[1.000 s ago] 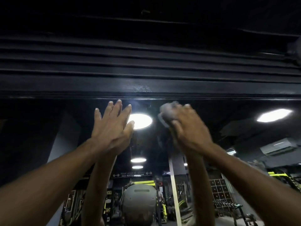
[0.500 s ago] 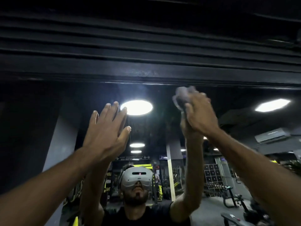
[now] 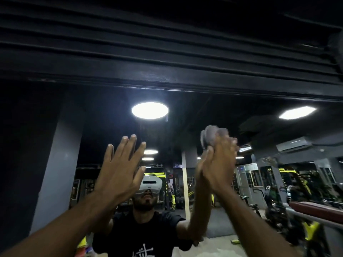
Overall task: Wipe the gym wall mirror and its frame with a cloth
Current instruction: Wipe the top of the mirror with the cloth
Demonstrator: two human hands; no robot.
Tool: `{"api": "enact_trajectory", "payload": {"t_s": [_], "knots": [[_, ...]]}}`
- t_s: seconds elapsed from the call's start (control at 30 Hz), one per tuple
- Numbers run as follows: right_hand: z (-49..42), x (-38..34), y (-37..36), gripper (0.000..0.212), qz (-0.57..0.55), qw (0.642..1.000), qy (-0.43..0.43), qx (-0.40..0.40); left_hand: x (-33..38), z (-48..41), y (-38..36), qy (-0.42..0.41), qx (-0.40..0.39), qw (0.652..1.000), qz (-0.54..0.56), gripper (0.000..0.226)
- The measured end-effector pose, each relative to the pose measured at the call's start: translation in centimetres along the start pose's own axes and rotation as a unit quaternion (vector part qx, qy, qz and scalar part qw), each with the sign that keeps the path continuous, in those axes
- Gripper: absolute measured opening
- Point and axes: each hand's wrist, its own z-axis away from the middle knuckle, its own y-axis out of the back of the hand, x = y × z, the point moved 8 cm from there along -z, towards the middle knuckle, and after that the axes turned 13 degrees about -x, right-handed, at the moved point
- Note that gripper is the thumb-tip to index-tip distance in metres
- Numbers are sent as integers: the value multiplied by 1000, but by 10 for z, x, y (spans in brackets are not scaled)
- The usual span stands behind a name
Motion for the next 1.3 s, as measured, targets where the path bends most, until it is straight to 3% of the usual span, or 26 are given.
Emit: {"api": "enact_trajectory", "payload": {"t_s": [0.1, 0.17, 0.2, 0.27, 0.33, 0.4, 0.47, 0.53, 0.6, 0.67, 0.73, 0.77, 0.87, 0.93, 1.0, 1.07, 1.13, 1.2, 1.3], "knots": [[53, -39, -46, 54, 76, 978, 142, -129, 4, 7, -5, 4, -3, 1000, -2, 71], [55, -31, -42, 55, 116, 955, 210, -173, 7, 12, -7, 1, -3, 1000, 10, 71], [45, -15, -33, 56, 120, 960, 193, -161, 7, 15, -9, -2, 1, 1000, 17, 71], [28, 17, -8, 56, 60, 995, 41, -71, 2, 20, -8, 0, 8, 1000, 15, 71], [35, 7, -13, 62, 26, 997, -67, -7, -6, 20, -5, 2, 11, 1000, 0, 71], [44, -50, -46, 67, 43, 997, 40, -52, -18, 11, 5, 11, 18, 1000, -3, 71], [42, -100, -73, 65, 96, 964, 215, -125, -35, -6, 20, 42, 35, 998, 26, 69], [8, -116, -67, 63, 133, 933, 307, -135, -51, -29, 36, 62, 51, 996, 27, 67], [-49, -104, -48, 63, 127, 953, 254, -105, -66, -52, 47, 63, 52, 997, 15, 66], [-91, -86, -27, 63, 54, 992, 102, -43, -81, -66, 59, 64, 68, 996, 6, 63], [-87, -101, -34, 67, 55, 998, 6, 21, -91, -74, 72, 66, 79, 994, -24, 59], [-76, -120, -49, 69, 71, 997, 30, 30, -95, -78, 78, 67, 87, 993, -35, 58], [-43, -161, -83, 63, 95, 966, 234, -61, -112, -84, 95, 113, 109, 987, -14, 57], [-65, -152, -70, 60, 105, 952, 276, -84, -123, -89, 100, 131, 105, 986, -1, 57], [-104, -134, -53, 61, 86, 977, 190, -36, -129, -89, 100, 120, 113, 986, -22, 57], [-123, -134, -47, 59, 55, 998, 34, 26, -132, -83, 97, 107, 120, 987, -25, 57], [-118, -175, -68, 60, 67, 997, -13, 42, -133, -80, 92, 95, 111, 989, -22, 60], [-99, -227, -100, 57, 89, 991, 99, 28, -134, -74, 89, 84, 102, 991, -10, 62], [-65, -246, -111, 51, 97, 945, 303, -80, -133, -61, 80, 65, 97, 993, 0, 65]]}}
